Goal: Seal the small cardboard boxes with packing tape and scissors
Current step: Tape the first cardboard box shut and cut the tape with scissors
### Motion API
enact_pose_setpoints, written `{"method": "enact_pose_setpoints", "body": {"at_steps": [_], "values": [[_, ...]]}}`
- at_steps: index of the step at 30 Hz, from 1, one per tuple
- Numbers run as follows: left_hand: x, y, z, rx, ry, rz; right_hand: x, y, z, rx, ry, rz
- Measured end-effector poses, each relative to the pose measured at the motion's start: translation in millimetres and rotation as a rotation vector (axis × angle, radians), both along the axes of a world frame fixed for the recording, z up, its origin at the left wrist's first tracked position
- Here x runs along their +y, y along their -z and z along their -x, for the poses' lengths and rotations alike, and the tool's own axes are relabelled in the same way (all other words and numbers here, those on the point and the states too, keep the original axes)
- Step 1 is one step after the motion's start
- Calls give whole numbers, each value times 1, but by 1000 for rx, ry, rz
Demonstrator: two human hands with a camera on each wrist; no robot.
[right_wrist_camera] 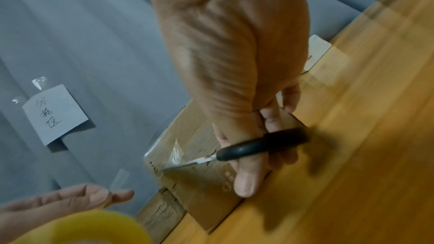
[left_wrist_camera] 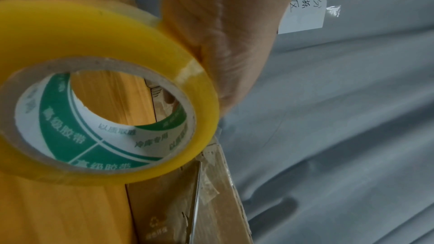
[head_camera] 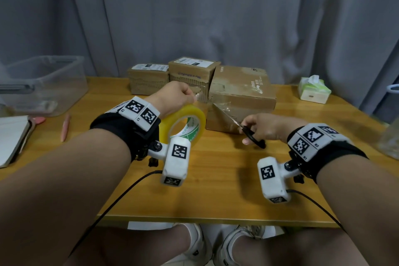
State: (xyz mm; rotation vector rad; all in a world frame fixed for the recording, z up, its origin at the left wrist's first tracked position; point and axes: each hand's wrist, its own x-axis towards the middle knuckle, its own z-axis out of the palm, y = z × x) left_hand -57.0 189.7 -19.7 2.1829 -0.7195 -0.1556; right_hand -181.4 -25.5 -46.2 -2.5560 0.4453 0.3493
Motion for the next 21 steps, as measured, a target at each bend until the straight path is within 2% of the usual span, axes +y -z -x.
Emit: {"method": "enact_pose_setpoints", "body": {"at_steps": [5, 9, 13, 15, 18, 19, 20, 21], "values": [[-6, -1, -1, -32, 15, -29, 7, -4, 5, 288, -136, 93], [-8, -1, -3, -29, 20, -34, 6, -1, 9, 225, -157, 284], [-8, 1, -6, -54, 13, -16, 10, -12, 7, 179, -197, 377], [-7, 2, -11, -78, -10, 15, 12, -23, 0, -21, -161, 425], [-6, 4, -19, -121, -80, 105, 21, -39, -16, -560, -36, 478], [-6, 5, -22, -143, -99, 126, 22, -42, -25, -655, -48, 517], [-7, 6, -24, -162, -112, 141, 23, -43, -33, -654, -85, 542], [-9, 8, -26, -176, -121, 154, 23, -41, -42, -571, -122, 565]]}}
